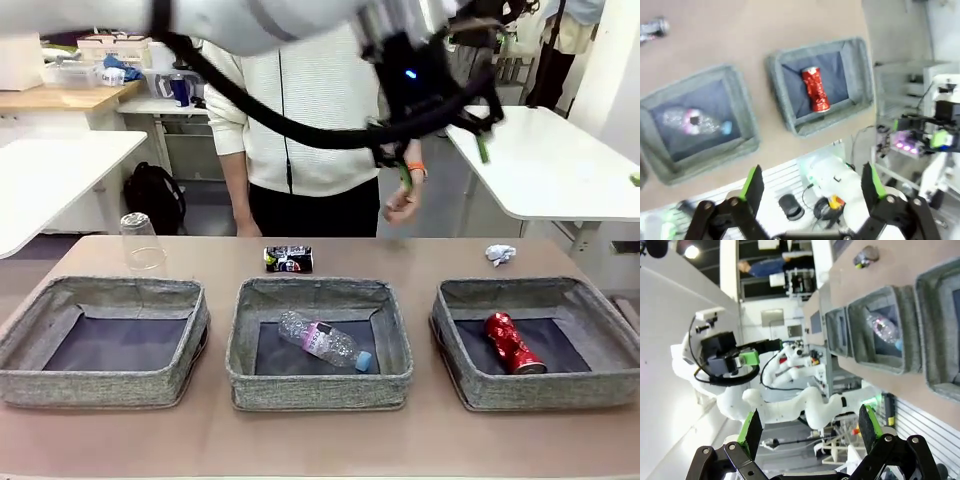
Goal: Sort the waste into the appropriate baskets.
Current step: Place the picked waste into the Fabric basket indicated by the person.
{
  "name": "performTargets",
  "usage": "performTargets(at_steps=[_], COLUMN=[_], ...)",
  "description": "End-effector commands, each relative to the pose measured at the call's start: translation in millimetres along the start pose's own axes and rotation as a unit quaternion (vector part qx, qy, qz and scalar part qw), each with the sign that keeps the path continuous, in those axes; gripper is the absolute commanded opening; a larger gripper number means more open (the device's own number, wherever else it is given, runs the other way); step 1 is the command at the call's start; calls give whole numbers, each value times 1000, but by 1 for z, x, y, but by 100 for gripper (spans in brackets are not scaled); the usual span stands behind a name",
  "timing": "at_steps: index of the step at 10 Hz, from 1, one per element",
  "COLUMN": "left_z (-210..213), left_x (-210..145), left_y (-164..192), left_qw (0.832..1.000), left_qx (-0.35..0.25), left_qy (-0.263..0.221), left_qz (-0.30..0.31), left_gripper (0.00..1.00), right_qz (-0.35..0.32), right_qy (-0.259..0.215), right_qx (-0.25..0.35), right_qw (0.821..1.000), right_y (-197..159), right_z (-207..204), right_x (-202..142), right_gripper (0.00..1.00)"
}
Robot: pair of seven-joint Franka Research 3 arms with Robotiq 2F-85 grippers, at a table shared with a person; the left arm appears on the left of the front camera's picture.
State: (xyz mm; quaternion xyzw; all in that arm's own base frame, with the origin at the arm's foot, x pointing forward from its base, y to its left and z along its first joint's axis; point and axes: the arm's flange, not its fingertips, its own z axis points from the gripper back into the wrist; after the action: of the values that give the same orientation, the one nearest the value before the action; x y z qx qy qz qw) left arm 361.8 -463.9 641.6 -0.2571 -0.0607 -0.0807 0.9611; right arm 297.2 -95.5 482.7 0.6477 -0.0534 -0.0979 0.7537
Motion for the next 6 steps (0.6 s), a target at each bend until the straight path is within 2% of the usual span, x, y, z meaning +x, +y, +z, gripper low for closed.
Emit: performTargets(at_steps=[1, 4, 5, 6], left_z=[41, 123, 143, 161], left_x=[-58, -102, -120, -137], left_y=[81, 162, 190, 221], left_qw=[998, 982, 977, 974], left_qx=[-30, -139, -180, -208], left_qy=[-41, -100, -101, -80], left_qz=[33, 73, 60, 46], left_gripper=[100, 100, 100, 100], right_qz=[-11, -26, -32, -40], right_qy=[32, 102, 115, 125], right_qx=[-9, -36, -31, -17], right_qw=[999, 994, 992, 991], right_y=[25, 45, 48, 54], right_z=[-32, -96, -108, -114], right_x=[13, 17, 19, 21], right_gripper=[100, 100, 100, 100])
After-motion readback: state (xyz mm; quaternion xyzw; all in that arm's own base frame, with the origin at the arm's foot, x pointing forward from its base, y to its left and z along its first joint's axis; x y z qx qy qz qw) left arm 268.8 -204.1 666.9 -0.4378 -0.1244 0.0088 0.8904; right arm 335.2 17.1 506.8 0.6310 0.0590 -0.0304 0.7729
